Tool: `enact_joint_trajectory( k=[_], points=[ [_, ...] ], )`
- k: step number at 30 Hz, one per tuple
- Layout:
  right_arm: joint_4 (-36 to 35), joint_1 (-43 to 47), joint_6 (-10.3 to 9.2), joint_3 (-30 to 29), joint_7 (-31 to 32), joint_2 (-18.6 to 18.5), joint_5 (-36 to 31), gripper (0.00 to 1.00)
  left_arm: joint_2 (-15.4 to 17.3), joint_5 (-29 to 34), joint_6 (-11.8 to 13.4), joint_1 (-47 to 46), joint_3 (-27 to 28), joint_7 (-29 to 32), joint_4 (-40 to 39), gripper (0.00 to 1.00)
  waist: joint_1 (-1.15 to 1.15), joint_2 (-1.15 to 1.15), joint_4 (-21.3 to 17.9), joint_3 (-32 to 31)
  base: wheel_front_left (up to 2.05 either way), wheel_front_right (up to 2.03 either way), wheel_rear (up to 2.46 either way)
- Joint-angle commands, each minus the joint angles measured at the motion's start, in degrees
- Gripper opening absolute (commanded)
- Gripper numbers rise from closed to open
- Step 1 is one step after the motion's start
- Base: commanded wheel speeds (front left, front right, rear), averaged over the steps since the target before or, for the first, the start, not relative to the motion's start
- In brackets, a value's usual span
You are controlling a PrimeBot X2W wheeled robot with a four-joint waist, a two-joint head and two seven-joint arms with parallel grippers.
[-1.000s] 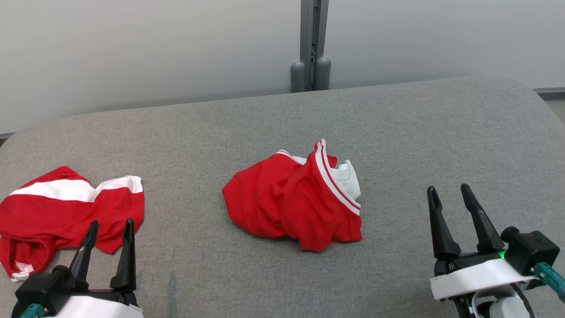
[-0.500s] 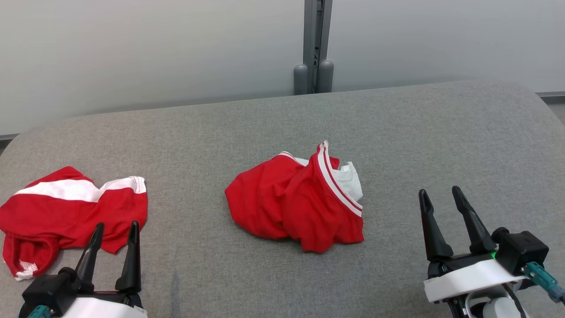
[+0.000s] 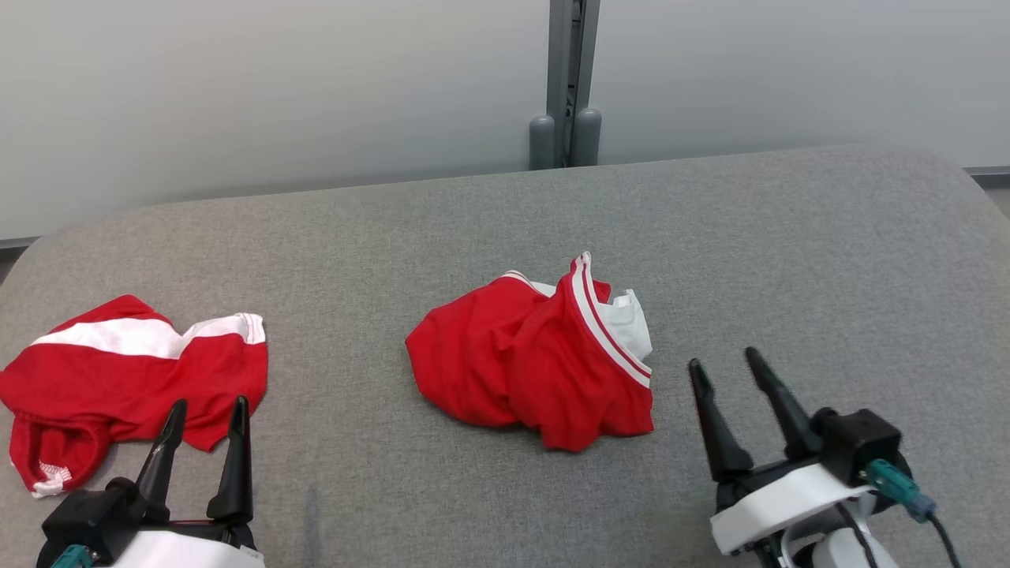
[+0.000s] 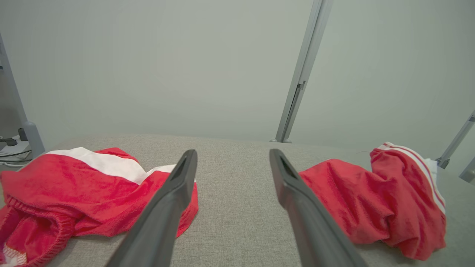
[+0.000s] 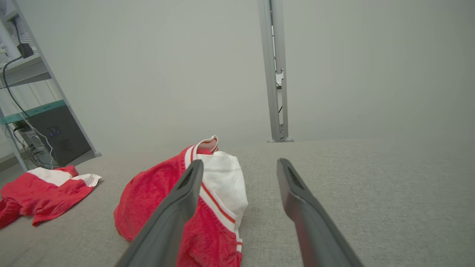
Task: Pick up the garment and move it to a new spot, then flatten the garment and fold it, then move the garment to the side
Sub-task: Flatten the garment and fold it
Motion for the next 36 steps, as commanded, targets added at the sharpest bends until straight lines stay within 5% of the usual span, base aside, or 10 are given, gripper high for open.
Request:
enact_joint_trajectory(
  k=[1, 16, 27, 28, 29, 30, 36],
  points=[
    [2.6, -1.6, 0.1, 1.5, -0.1, -0.3, -0.3, 1.0, -0.1, 0.3, -0.2, -1.0, 0.2, 0.0, 0.1, 1.0, 0.0, 0.0, 0.0, 0.1, 0.0, 0.0, 0.0],
    [25.3, -14.2, 0.07, 8.1, 9.8, -0.3, 7.2, 1.0, 0.3, 0.0, -1.1, -2.3, -0.4, 0.0, 1.5, 1.0, 0.0, 0.0, 3.4, 1.3, 0.0, 0.0, 0.0],
    [30.9, -18.5, 0.07, 11.4, 15.1, -1.2, 15.5, 1.0, 0.8, -0.3, -1.3, -2.9, -0.8, 0.0, 2.4, 1.0, 0.0, 0.0, 5.8, 1.5, 0.0, 0.0, 0.0],
    [31.0, -18.7, 0.07, 11.8, 14.9, -1.4, 16.0, 0.93, 0.8, -0.3, -1.4, -2.8, -0.9, 0.0, 2.5, 1.0, 0.0, 0.0, 6.0, 1.4, 0.0, 0.0, 0.0],
    [30.9, -18.8, 0.07, 12.2, 14.6, -1.6, 16.5, 0.31, 0.8, -0.4, -1.4, -2.8, -0.9, 0.0, 2.6, 1.0, 0.0, 0.0, 6.1, 1.3, 0.0, 0.0, 0.0],
    [30.7, -18.8, 0.07, 12.5, 14.2, -1.8, 17.2, 0.0, 0.7, -0.4, -1.4, -2.7, -0.9, 0.0, 2.7, 1.0, 0.0, 0.0, 6.2, 1.2, 0.0, 0.0, 0.0],
    [29.2, -17.4, 0.07, 14.7, 12.2, -3.9, 20.5, 0.0, 0.2, -0.3, -1.4, -2.2, -1.0, 0.0, 3.4, 1.0, 0.0, 0.0, 6.5, 0.0, 0.0, 0.0, 0.0]
  ],
)
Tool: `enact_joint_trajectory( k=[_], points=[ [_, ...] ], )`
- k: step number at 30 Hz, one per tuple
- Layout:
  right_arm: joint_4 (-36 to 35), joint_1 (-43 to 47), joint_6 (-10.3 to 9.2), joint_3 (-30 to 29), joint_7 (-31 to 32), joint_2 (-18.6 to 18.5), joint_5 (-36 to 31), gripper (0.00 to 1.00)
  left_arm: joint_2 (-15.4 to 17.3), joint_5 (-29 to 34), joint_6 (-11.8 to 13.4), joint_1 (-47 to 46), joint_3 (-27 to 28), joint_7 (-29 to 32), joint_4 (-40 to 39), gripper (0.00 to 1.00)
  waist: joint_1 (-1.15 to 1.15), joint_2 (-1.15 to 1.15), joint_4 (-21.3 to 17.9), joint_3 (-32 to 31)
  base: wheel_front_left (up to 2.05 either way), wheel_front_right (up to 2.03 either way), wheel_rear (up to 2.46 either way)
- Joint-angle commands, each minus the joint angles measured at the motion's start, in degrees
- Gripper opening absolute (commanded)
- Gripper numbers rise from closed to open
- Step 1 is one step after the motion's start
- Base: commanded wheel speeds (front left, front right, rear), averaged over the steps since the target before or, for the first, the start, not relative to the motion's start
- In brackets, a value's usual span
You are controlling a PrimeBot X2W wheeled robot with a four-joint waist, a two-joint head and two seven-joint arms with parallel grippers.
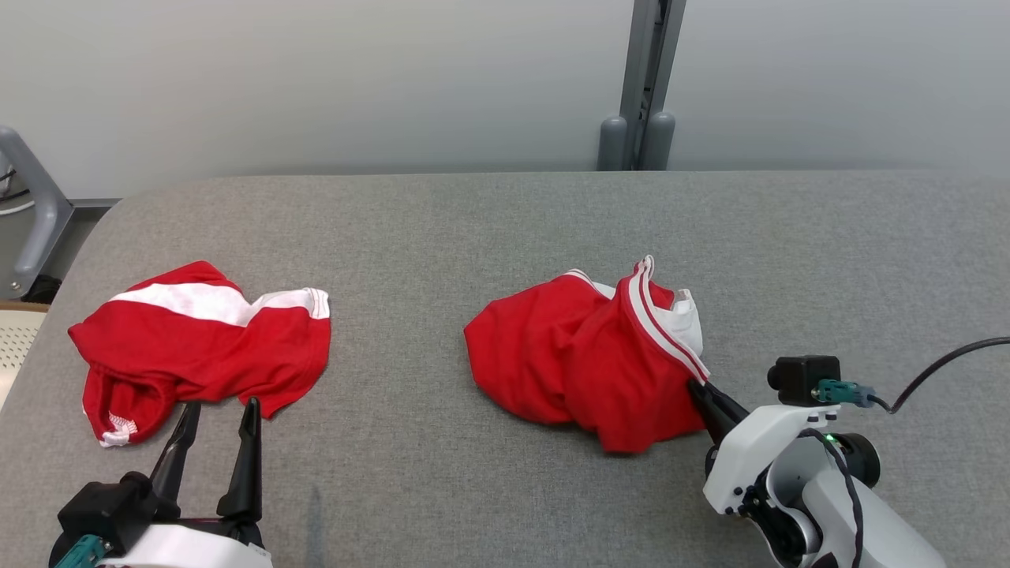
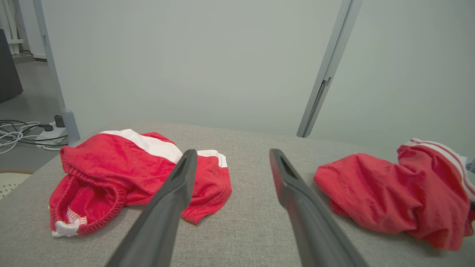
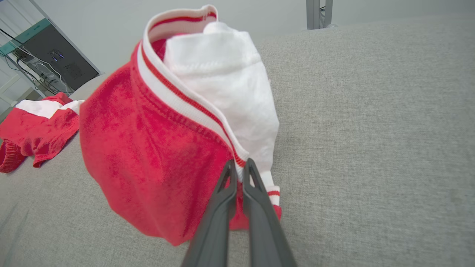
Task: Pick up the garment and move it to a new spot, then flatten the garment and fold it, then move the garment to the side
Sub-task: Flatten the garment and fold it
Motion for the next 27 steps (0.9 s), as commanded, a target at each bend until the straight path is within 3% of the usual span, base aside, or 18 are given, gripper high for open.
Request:
enact_joint_trajectory(
  k=[1, 7, 18, 27],
  points=[
    [-0.9, 0.7, 0.03, 0.6, -1.4, -0.9, 0.7, 0.0, -0.1, -0.2, -0.2, -0.4, 0.1, 0.0, 0.2, 1.0, 0.0, 0.0, 0.1, -0.5, 0.0, 0.0, 0.0],
    [-5.6, 0.2, 0.03, 2.5, -4.2, -2.7, 2.5, 0.0, -0.6, 0.2, 0.0, 0.0, -0.3, 0.0, 0.7, 1.0, 0.0, 0.0, 0.8, -1.8, 0.0, 0.0, 0.0],
    [-14.6, -3.4, 0.04, 7.4, -6.0, -2.1, 3.3, 0.0, -1.1, 0.2, 0.3, 0.1, -0.9, 0.0, 1.5, 1.0, 0.0, 0.0, 2.9, -3.1, 0.0, 0.0, 0.0],
    [-16.9, -14.9, 0.04, 16.8, -3.9, 0.0, 3.4, 0.0, -1.5, 0.0, 0.4, -0.9, -1.3, 0.0, 2.3, 1.0, 0.0, 0.0, 3.8, -3.3, 0.0, 0.0, 0.0]
  ],
)
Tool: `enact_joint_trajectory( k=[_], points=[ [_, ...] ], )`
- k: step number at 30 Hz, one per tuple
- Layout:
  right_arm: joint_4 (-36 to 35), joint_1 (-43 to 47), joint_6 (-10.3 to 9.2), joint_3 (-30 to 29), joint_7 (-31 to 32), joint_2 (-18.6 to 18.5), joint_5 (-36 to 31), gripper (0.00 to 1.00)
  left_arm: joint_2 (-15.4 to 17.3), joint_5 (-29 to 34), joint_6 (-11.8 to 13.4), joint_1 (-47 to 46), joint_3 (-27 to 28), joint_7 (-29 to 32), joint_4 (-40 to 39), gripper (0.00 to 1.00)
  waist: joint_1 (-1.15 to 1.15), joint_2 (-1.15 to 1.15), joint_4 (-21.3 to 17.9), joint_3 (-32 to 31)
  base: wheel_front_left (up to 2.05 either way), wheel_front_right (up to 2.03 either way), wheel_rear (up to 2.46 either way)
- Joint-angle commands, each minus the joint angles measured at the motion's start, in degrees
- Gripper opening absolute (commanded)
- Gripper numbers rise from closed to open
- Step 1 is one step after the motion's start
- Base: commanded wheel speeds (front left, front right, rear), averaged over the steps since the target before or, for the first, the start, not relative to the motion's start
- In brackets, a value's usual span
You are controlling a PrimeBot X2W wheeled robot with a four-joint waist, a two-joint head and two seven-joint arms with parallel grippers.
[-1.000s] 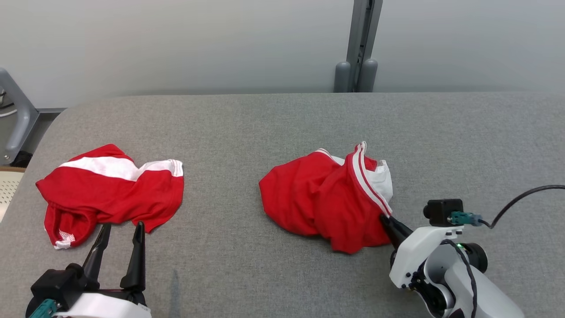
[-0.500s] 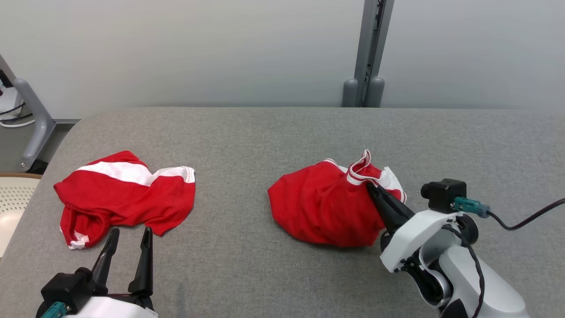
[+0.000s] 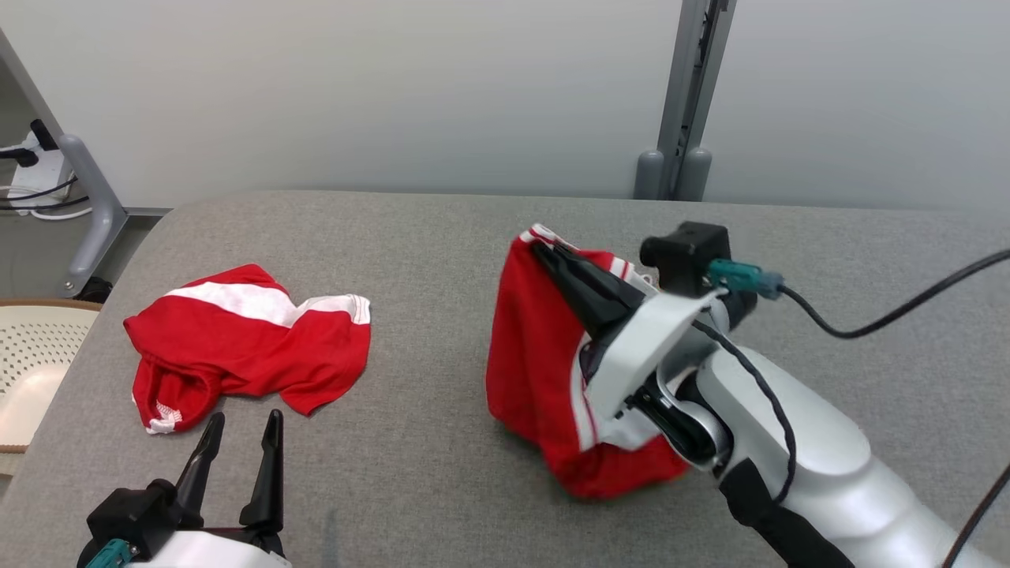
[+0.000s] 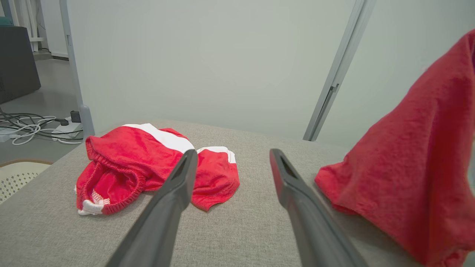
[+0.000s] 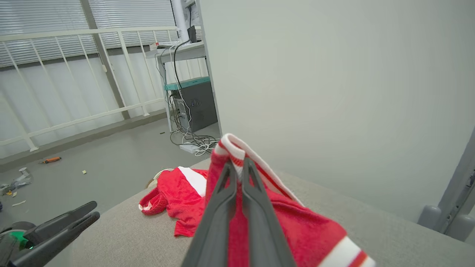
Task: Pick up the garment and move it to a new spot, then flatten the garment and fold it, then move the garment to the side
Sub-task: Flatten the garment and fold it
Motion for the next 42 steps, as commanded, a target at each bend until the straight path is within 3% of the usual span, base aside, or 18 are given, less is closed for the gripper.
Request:
enact_joint_trajectory(
  k=[1, 8, 13, 26, 34, 42],
  points=[
    [0.2, -2.2, 0.05, 0.7, -0.2, 0.1, 0.0, 0.0, 0.1, -0.2, 0.1, -1.1, 0.0, 0.0, 0.1, 1.0, 0.0, 0.0, 0.1, 0.0, 0.0, 0.0, 0.0],
    [2.0, -10.7, 0.04, 3.0, -4.6, 1.7, 1.7, 0.0, -0.1, -0.5, 0.0, -1.0, -0.1, 0.0, 0.7, 1.0, 0.0, 0.0, 0.3, -0.1, 0.0, 0.0, 0.0],
    [3.1, -13.6, 0.04, -0.6, -7.8, 0.4, 1.0, 0.0, 0.1, -0.7, 0.0, -0.3, 0.2, 0.0, 0.9, 1.0, 0.0, 0.0, -0.7, -0.2, 0.0, 0.0, 0.0],
    [8.8, -3.8, 0.04, -11.5, -4.1, -8.8, -1.9, 0.0, 0.7, -1.6, -0.2, -0.6, -0.6, 0.0, 1.5, 1.0, 0.0, 0.0, -6.5, 1.4, 0.0, 0.0, 0.0],
    [13.0, 1.3, 0.04, -16.7, -2.4, -11.3, -1.0, 0.0, 1.8, -2.5, -0.5, -1.5, -1.9, 0.2, 1.3, 1.0, 0.0, 0.0, -8.9, 3.1, 0.0, 0.0, 0.0],
    [19.7, -0.2, 0.04, -17.9, -0.7, -11.7, 1.6, 0.0, 3.4, -3.6, -0.6, -3.2, -4.0, 0.3, 1.0, 1.0, 0.0, 0.0, -10.1, 5.2, 0.0, 0.0, 0.0]
  ],
)
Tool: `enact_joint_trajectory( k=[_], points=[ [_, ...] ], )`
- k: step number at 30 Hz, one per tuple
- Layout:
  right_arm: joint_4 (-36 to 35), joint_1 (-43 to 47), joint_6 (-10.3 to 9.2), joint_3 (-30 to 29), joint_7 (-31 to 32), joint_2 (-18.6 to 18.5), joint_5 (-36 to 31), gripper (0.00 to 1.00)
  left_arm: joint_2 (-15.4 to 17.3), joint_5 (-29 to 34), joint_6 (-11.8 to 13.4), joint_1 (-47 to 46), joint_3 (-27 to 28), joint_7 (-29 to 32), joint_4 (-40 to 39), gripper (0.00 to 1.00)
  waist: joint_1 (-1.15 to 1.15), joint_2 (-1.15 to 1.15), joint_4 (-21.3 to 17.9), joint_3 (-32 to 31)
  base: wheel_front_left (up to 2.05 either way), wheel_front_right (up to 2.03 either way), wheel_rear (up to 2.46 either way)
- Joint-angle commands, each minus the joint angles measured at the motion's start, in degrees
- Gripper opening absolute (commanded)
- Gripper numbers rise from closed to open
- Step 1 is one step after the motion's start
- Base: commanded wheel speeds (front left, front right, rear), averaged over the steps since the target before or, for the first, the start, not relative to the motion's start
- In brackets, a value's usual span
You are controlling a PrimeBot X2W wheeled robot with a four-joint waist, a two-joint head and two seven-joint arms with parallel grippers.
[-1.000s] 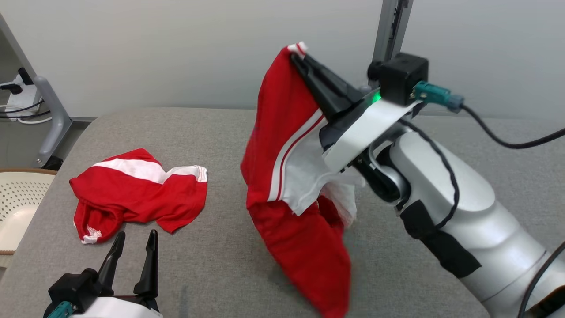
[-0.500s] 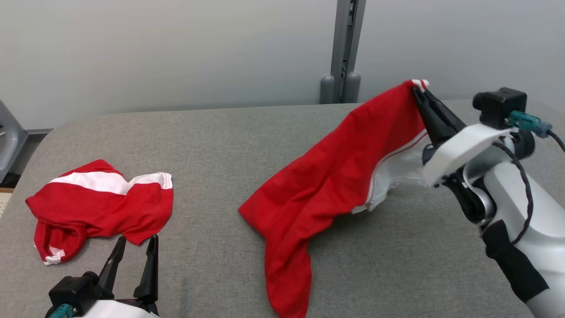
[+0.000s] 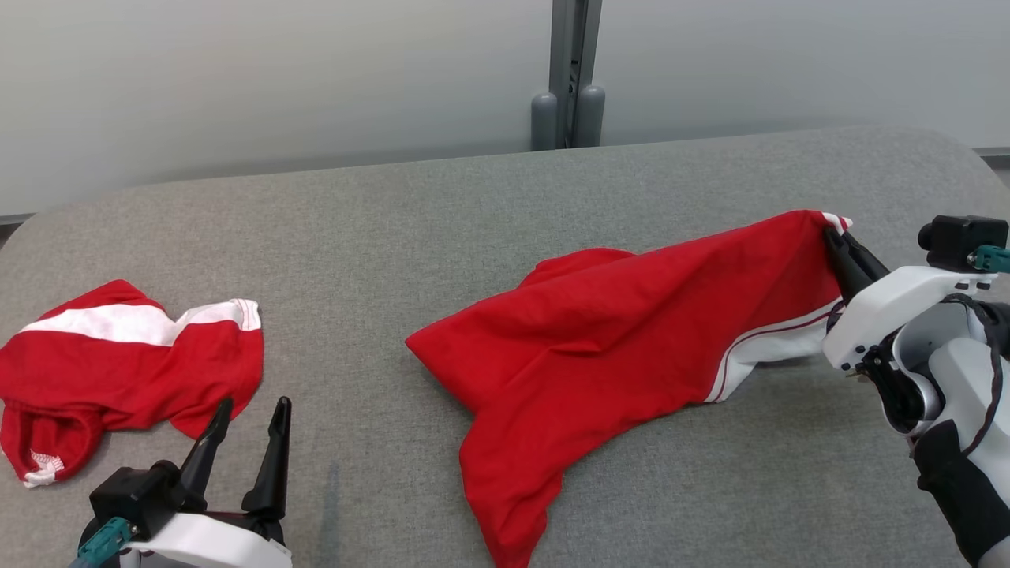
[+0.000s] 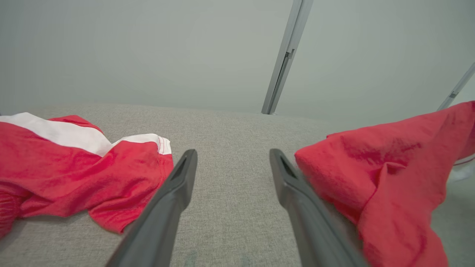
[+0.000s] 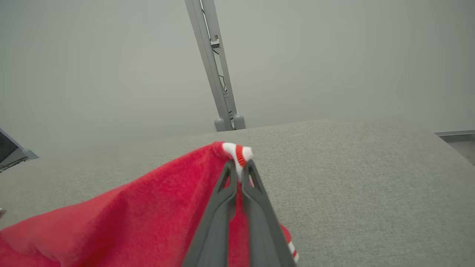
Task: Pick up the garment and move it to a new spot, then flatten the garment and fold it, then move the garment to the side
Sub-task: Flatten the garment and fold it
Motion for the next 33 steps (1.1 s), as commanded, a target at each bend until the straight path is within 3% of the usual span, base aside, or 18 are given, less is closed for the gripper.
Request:
enact_joint_trajectory(
  k=[1, 2, 3, 10, 14, 20, 29, 33],
  points=[
    [1.1, -1.1, 0.03, 0.3, 0.2, 0.2, 0.7, 0.34, 0.6, -0.6, -0.2, -1.2, -0.3, 0.0, -0.1, 1.0, 0.0, 0.0, -0.1, 0.6, 0.0, 0.0, 0.0],
    [1.8, -1.4, 0.03, 0.6, -0.1, 0.4, 0.9, 0.82, 0.8, -0.7, -0.2, -1.4, -0.7, 0.1, -0.1, 1.0, 0.0, 0.0, 0.0, 0.9, 0.0, 0.0, 0.0],
    [2.4, -1.8, 0.03, 0.5, -0.8, 0.5, 1.4, 1.0, 0.9, -1.0, -0.3, -1.5, -1.0, 0.1, -0.1, 1.0, 0.0, 0.0, -0.1, 1.2, 0.0, 0.0, 0.0],
    [10.2, -4.2, 0.03, -2.4, -6.9, 1.1, 1.3, 1.0, 1.5, -2.0, -0.2, -2.4, -3.2, 0.0, 0.2, 1.0, 0.0, 0.0, 0.2, 1.9, 0.0, 0.0, 0.0],
    [9.3, -2.9, 0.03, -3.9, -8.4, 1.9, 0.3, 1.0, 1.7, -2.6, -0.2, -2.3, -3.9, -0.1, 0.4, 1.0, 0.0, 0.0, 0.5, 1.7, 0.0, 0.0, 0.0],
    [-3.0, 5.1, 0.03, -9.5, -8.5, 3.5, -4.3, 1.0, 1.5, -3.2, -0.2, -1.6, -4.0, -0.2, 0.2, 1.0, 0.0, 0.0, -0.4, 0.6, 0.0, 0.0, 0.0],
    [-21.3, 22.9, 0.03, -21.5, -8.5, 10.4, -14.4, 1.0, 0.9, -4.3, -0.1, -0.8, -6.2, 3.2, -1.2, 1.0, 0.0, 0.0, -2.2, -1.2, 0.0, 0.0, 0.0],
    [-25.2, 27.6, 0.03, -24.2, -8.5, 12.5, -16.7, 1.0, 1.0, -5.0, -0.2, -0.4, -6.9, 4.9, -2.1, 1.0, 0.0, 0.0, -2.8, -1.3, 0.0, 0.0, 0.0]
  ],
)
